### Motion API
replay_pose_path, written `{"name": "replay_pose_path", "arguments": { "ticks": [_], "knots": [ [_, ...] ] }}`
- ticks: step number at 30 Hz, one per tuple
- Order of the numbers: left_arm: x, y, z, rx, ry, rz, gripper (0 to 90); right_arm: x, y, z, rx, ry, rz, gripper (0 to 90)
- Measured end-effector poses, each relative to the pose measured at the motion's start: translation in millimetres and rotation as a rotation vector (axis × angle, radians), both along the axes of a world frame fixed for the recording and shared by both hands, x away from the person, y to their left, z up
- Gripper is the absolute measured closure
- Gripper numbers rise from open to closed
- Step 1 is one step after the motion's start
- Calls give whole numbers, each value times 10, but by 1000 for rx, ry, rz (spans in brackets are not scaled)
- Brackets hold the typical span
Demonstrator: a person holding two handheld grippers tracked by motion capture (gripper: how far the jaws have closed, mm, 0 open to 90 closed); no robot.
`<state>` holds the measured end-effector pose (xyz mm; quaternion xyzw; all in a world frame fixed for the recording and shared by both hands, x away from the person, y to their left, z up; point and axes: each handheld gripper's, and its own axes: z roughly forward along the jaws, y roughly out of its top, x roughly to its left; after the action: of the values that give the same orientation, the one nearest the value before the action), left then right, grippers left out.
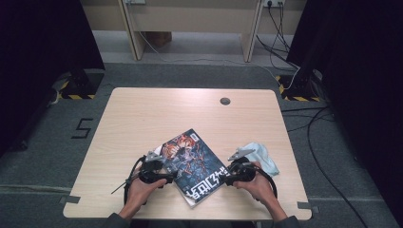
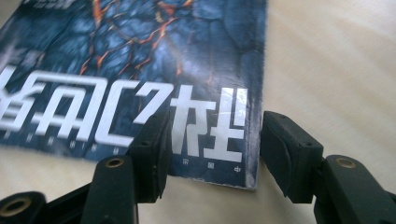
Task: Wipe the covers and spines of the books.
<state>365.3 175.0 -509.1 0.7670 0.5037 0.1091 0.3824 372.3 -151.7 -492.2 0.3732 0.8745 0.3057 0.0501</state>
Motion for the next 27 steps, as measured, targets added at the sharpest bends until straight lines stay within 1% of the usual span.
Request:
{"name": "replay_pose_path", "arguments": {
  "ticks": [1, 2, 3, 4, 5, 7, 8, 10, 11, 12, 13, 15, 17, 18, 20, 22, 24, 26, 27],
  "knots": [
    [24, -9, -1, 9, -3, -1, 231, -43, 9, 0, 1, 7, 10, 445],
    [54, -24, -7, 15, -12, 5, 231, -64, 14, 1, -1, 8, 22, 445],
    [54, -24, -7, 15, -12, 5, 231, -64, 14, 1, -1, 8, 22, 445],
    [111, -46, -12, 47, -26, -1, 232, -147, 49, 6, -7, 17, 38, 442],
    [133, -54, -10, 58, -30, -3, 234, -162, 55, 9, -6, 21, 40, 444],
    [144, -56, -6, 53, -31, 4, 235, -191, 63, 15, -5, 28, 50, 457],
    [134, -47, -1, 57, -30, -5, 239, -190, 59, 16, 2, 24, 53, 463],
    [86, -28, 3, 47, -26, -6, 253, -179, 42, 38, 24, 29, 29, 462],
    [51, -19, 1, 48, -27, -13, 252, -167, 30, 50, 29, 16, 18, 464],
    [51, -19, 1, 48, -27, -13, 252, -158, 17, 63, 36, 2, 7, 463],
    [-36, -10, -5, 49, -23, -28, 252, -151, 3, 77, 49, -9, -10, 465],
    [-125, -28, 1, 41, -23, -46, 252, -132, -12, 76, 63, -25, -18, 462],
    [-214, -69, 7, 45, -34, -59, 254, -109, -14, 52, 70, -20, -30, 459],
    [-244, -92, 10, 54, -38, -70, 259, -93, -11, 37, 76, -13, -35, 458],
    [-266, -137, 8, 53, -37, -86, 267, -51, 7, 13, 82, -9, -35, 458],
    [-259, -165, 3, 62, -34, -87, 262, -3, 53, 5, 92, 0, -38, 460],
    [-244, -164, 1, 56, -36, -85, 265, 29, 94, -7, 99, 4, -34, 466],
    [-226, -161, 0, 49, -30, -80, 269, 40, 144, -28, 88, 8, -28, 451],
    [-215, -165, -1, 47, -30, -78, 267, 36, 160, -38, 73, -3, -22, 448]
  ]
}}
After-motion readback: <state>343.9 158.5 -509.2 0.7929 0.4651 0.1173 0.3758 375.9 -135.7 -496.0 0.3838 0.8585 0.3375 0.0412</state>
